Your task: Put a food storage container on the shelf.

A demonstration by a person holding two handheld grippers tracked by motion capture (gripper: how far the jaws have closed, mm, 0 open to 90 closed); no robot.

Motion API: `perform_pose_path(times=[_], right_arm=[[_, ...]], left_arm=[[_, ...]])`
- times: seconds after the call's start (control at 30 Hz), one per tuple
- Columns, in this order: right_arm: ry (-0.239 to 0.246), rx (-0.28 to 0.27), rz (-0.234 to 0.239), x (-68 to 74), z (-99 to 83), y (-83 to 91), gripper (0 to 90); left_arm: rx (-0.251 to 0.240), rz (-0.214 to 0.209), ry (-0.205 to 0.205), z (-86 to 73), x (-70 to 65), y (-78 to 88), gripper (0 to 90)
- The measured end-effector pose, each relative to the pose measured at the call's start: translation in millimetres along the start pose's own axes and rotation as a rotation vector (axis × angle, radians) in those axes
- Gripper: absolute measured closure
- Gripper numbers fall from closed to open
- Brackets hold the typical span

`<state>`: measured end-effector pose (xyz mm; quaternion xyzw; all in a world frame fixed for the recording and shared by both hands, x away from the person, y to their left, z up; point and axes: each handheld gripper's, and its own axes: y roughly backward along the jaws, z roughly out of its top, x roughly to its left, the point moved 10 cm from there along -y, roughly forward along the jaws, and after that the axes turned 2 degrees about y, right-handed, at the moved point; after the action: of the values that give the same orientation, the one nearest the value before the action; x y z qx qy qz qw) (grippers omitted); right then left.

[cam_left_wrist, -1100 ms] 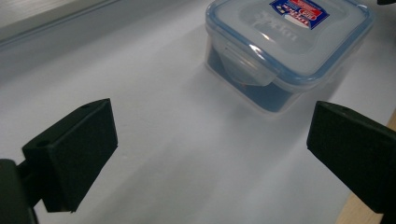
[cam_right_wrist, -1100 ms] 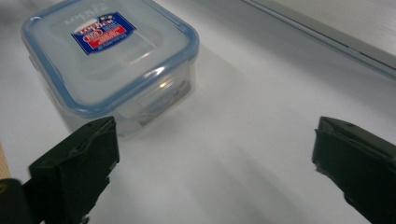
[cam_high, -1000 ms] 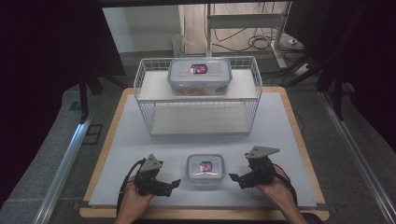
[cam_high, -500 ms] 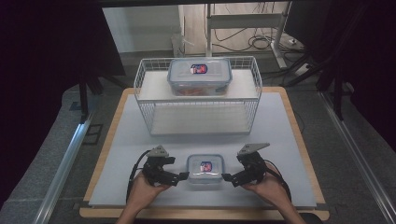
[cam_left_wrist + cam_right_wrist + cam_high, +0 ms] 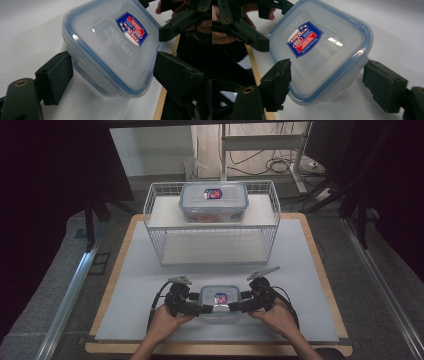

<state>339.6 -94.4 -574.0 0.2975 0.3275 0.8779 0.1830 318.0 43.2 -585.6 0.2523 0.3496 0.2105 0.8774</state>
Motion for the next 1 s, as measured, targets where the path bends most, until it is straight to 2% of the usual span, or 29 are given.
perform_pose_path(times=[0.1, 0.17, 0.23, 0.37, 0.47, 0.53, 0.8, 1.0], right_arm=[[-0.024, 0.004, 0.015, 0.6, -1.7, 0.9, 27.9], [-0.022, 0.002, 0.013, 1.6, -2.6, 3.0, 30.9], [-0.016, -0.004, 0.006, 2.2, -2.8, 5.2, 34.3], [-0.020, -0.012, 0.008, 3.7, -3.9, 8.5, 38.5], [-0.043, -0.044, 0.031, 3.6, -4.5, 14.2, 48.5], [-0.063, -0.064, 0.063, 4.7, -5.9, 17.3, 51.6], [-0.094, -0.070, 0.094, 8.4, -12.4, 18.5, 53.7], [-0.106, -0.070, 0.097, 10.1, -13.1, 19.8, 54.5]], left_arm=[[-0.003, 0.000, 0.010, -0.8, -1.3, 2.7, 19.8], [-0.019, 0.009, 0.015, -0.2, 1.4, 6.7, 27.8], [-0.031, -0.007, 0.026, -0.3, 2.3, 9.7, 33.9], [-0.049, -0.014, 0.037, -1.0, 0.8, 13.7, 39.8], [-0.063, -0.030, 0.048, -1.6, 0.3, 17.7, 48.4], [-0.078, -0.061, 0.061, -3.7, -1.8, 21.6, 52.0], [-0.087, -0.085, 0.092, -10.4, -5.9, 22.9, 55.0], [-0.096, -0.096, 0.113, -10.1, -7.0, 24.0, 56.4]])
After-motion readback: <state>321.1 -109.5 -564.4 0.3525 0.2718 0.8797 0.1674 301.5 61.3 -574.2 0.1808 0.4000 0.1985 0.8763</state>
